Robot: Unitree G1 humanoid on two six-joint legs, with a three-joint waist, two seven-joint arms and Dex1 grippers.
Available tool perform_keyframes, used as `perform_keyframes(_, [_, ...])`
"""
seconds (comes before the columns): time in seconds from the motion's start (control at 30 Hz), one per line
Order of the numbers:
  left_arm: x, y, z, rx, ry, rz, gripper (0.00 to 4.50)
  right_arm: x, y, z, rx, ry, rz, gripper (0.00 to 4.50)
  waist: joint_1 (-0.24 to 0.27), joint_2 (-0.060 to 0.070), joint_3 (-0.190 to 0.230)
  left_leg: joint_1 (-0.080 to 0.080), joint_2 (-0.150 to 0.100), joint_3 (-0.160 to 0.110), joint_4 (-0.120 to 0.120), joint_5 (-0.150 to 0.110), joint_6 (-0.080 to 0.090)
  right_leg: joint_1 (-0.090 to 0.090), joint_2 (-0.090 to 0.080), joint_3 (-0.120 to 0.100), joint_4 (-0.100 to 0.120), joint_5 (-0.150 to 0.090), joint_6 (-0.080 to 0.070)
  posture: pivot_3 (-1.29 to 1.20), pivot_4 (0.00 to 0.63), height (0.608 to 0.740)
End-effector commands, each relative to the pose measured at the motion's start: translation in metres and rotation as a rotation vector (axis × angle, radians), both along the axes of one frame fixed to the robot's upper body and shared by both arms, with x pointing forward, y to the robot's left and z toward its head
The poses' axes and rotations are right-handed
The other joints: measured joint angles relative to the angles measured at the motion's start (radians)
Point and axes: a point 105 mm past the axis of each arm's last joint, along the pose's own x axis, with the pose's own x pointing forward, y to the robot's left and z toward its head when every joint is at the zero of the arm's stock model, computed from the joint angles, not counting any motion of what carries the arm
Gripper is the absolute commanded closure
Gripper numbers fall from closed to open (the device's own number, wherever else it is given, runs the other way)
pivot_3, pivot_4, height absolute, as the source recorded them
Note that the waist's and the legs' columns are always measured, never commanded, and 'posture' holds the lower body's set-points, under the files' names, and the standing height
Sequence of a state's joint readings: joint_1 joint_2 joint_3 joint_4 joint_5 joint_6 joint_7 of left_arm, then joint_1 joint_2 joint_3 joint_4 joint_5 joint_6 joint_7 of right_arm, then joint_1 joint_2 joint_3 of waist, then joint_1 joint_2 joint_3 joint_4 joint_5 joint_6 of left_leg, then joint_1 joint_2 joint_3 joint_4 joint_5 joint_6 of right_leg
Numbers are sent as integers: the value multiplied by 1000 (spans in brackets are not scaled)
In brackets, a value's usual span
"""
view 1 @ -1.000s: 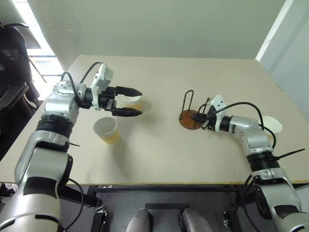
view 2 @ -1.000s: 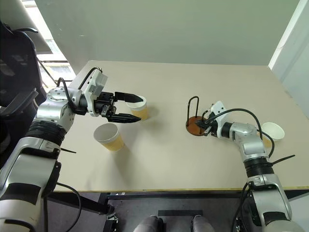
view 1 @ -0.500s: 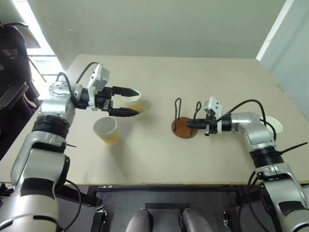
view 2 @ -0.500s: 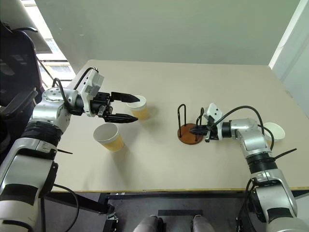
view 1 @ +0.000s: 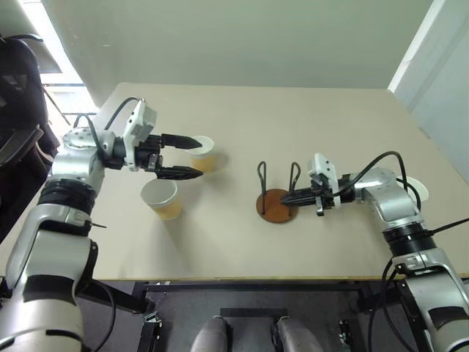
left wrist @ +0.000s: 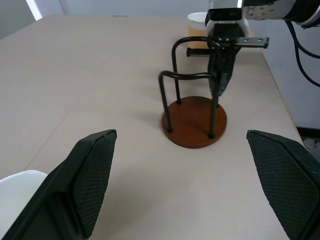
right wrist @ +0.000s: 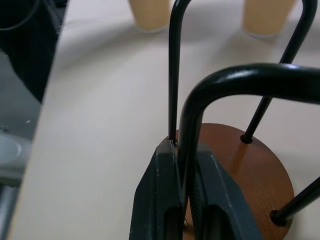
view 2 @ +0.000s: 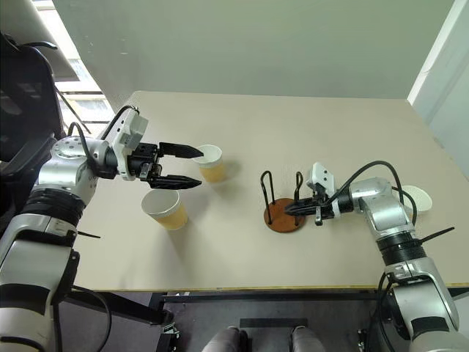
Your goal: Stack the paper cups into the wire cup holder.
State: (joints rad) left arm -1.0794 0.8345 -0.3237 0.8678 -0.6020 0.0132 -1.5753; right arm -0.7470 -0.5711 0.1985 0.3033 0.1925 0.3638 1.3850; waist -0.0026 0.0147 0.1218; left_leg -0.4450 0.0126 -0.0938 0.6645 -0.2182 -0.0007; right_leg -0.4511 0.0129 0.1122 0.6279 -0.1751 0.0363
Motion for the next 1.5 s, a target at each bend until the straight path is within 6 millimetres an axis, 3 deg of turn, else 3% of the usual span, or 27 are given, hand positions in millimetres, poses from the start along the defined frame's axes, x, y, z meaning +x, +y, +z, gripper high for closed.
perform_keyframes(0.03, [-5,5,8,-12,-33,-25,0,-2,5,8,9,-35,30,4456,0,0,0,0,0,0,0,0,0,0,0,0,0,0,0,0,150,740])
perform_keyframes(0.4, [-8,-3,14,-3,-41,-58,0,16,-4,4,-17,-76,-28,4456,0,0,0,0,0,0,1,0,0,0,0,0,1,0,-1,0,150,740])
perform_keyframes(1.07, [-8,-6,20,-4,-41,-65,0,4,-1,-5,-89,-82,66,4456,-1,0,0,0,0,0,1,0,0,0,0,0,1,0,-1,0,150,740])
perform_keyframes(1.2, [-7,-4,17,-3,-39,-57,0,7,-4,-5,-93,-58,59,3523,-1,0,0,0,0,0,1,0,0,0,0,0,1,0,-1,0,150,740])
perform_keyframes(1.5, [-5,0,12,-5,-36,-41,0,23,-17,-3,-150,-144,-7,528,-1,0,0,0,0,0,1,0,0,0,0,0,1,1,-1,0,150,740])
